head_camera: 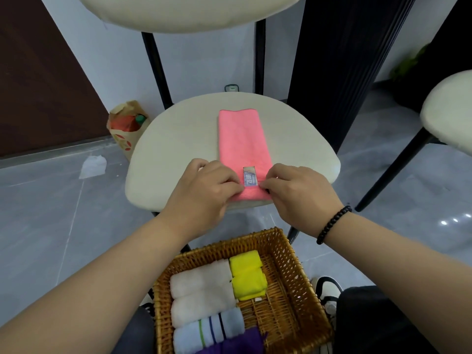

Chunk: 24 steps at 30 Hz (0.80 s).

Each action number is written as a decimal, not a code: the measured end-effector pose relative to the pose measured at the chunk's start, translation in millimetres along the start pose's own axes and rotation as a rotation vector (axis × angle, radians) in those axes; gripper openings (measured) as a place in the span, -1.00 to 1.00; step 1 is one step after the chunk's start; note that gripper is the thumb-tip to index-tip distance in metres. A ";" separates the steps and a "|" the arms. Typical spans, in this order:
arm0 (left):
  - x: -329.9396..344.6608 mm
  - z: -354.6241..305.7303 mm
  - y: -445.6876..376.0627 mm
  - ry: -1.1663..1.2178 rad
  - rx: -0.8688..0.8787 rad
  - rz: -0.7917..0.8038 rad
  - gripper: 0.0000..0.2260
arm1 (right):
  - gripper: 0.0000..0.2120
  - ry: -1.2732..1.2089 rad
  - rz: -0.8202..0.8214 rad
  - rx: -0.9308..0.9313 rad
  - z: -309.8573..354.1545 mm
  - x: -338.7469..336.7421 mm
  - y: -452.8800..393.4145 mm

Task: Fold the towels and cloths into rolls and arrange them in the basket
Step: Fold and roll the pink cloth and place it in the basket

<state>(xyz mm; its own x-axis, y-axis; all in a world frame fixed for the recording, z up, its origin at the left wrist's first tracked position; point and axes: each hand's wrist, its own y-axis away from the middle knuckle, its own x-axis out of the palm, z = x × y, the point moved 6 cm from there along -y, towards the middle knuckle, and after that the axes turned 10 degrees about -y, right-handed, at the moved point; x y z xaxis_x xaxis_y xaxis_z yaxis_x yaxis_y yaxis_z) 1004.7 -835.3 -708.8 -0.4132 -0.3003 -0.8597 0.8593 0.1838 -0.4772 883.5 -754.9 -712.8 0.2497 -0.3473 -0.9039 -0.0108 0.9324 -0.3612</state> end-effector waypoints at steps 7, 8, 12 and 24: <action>1.9 -1.6 5.1 0.035 -0.050 0.051 -0.81 | -0.80 -0.016 0.078 0.067 -1.1 4.7 3.6; 4.3 -0.1 5.7 0.030 -0.066 0.065 -0.79 | -0.81 -0.031 0.073 0.073 -2.4 4.8 3.6; 9.1 3.4 6.4 0.055 -0.145 0.073 -0.73 | -0.78 -0.138 0.052 0.161 -10.2 0.5 -0.2; 11.3 15.4 2.8 0.392 -0.635 0.132 -0.90 | -0.81 -0.366 0.185 0.331 -21.8 4.9 -19.7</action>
<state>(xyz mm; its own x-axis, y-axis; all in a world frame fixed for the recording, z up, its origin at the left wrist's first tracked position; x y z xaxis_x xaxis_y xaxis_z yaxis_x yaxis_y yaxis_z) 1007.1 -852.5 -717.0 -0.4979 0.0944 -0.8621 0.6192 0.7348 -0.2771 863.8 -777.1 -715.2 0.5952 -0.1711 -0.7851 0.2045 0.9772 -0.0579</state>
